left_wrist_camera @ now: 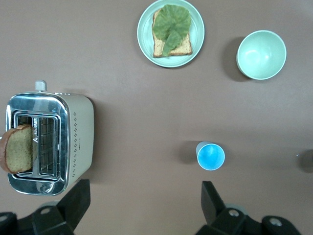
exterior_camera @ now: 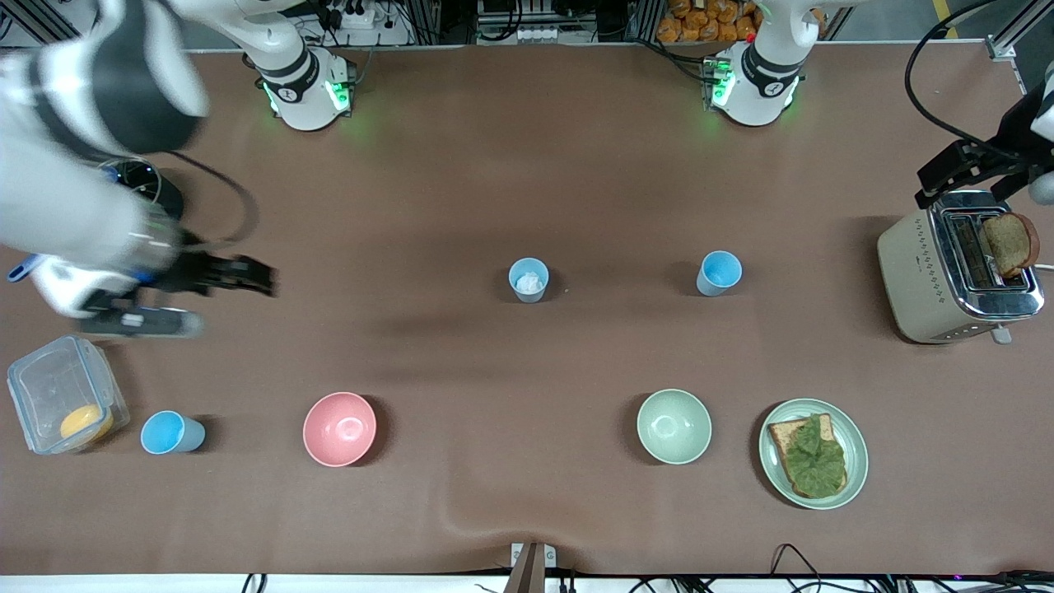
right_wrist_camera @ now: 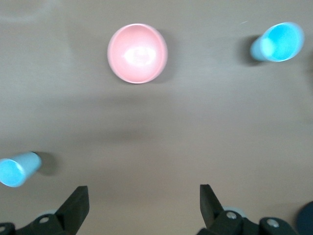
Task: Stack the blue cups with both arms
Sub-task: 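Open the right gripper and draw the right arm back to rest, then reach the left gripper to the blue cup beside the toaster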
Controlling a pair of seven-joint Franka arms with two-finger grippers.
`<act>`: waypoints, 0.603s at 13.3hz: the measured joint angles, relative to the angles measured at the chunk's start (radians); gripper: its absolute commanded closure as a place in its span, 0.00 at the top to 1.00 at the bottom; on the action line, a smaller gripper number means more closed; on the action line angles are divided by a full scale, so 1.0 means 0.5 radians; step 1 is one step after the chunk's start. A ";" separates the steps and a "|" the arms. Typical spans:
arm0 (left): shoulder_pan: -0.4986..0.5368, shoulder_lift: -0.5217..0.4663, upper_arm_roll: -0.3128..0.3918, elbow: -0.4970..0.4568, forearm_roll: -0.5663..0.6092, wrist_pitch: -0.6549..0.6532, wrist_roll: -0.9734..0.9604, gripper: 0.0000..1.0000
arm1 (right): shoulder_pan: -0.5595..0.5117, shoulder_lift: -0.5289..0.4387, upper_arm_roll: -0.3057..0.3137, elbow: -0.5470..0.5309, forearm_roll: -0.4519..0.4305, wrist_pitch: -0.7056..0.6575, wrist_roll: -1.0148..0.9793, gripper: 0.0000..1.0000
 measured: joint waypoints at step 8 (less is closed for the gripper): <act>-0.084 0.158 -0.032 -0.175 -0.015 0.238 0.001 1.00 | -0.276 -0.442 0.053 -0.423 -0.143 0.086 -0.151 1.00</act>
